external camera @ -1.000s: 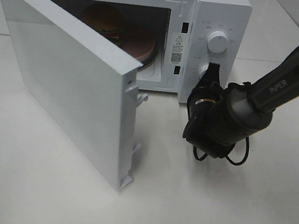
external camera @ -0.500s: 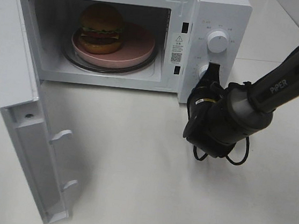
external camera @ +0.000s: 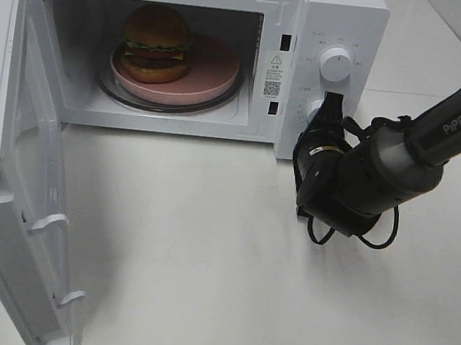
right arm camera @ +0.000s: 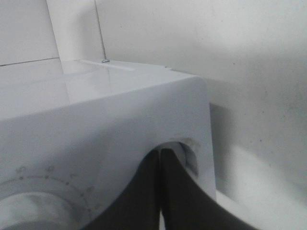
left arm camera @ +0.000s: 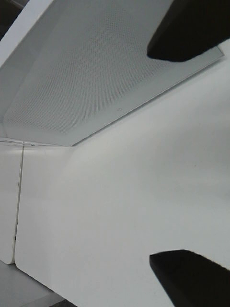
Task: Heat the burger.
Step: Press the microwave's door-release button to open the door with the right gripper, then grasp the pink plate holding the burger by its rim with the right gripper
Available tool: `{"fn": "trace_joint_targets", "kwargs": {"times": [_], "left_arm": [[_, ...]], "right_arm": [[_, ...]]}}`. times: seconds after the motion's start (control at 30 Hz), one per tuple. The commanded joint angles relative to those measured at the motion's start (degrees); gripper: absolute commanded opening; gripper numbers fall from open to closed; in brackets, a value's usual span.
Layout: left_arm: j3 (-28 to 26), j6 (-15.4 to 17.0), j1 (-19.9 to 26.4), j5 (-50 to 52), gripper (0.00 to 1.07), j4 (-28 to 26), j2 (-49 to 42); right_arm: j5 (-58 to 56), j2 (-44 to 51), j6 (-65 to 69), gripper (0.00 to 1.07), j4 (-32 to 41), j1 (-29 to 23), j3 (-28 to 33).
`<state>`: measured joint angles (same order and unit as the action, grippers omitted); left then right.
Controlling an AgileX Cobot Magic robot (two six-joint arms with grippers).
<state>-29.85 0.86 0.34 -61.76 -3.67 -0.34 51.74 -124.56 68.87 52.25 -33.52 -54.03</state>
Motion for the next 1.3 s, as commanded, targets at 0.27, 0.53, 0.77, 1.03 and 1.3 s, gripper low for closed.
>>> {"fn": "trace_joint_targets", "kwargs": {"times": [0.27, 0.53, 0.77, 1.03, 1.3], "left_arm": [[0.2, 0.2, 0.2, 0.5, 1.0, -0.5, -1.0], [0.2, 0.2, 0.2, 0.5, 1.0, -0.5, -1.0], [0.2, 0.2, 0.2, 0.5, 1.0, -0.5, -1.0], [0.2, 0.2, 0.2, 0.5, 1.0, -0.5, -1.0], [0.2, 0.2, 0.2, 0.5, 1.0, -0.5, -1.0]], "right_arm": [[-2.2, 6.1, -3.4, 0.0, -5.2, -0.6, 5.3], [-14.3, 14.2, -12.7, 0.0, -8.8, -0.6, 10.1], [-25.0, 19.7, -28.5, 0.01, -12.5, -0.6, 11.9], [-35.5, 24.2, -50.1, 0.04, -13.1, -0.5, 11.8], [-50.4, 26.9, -65.3, 0.05, -18.6, -0.5, 9.2]]}}
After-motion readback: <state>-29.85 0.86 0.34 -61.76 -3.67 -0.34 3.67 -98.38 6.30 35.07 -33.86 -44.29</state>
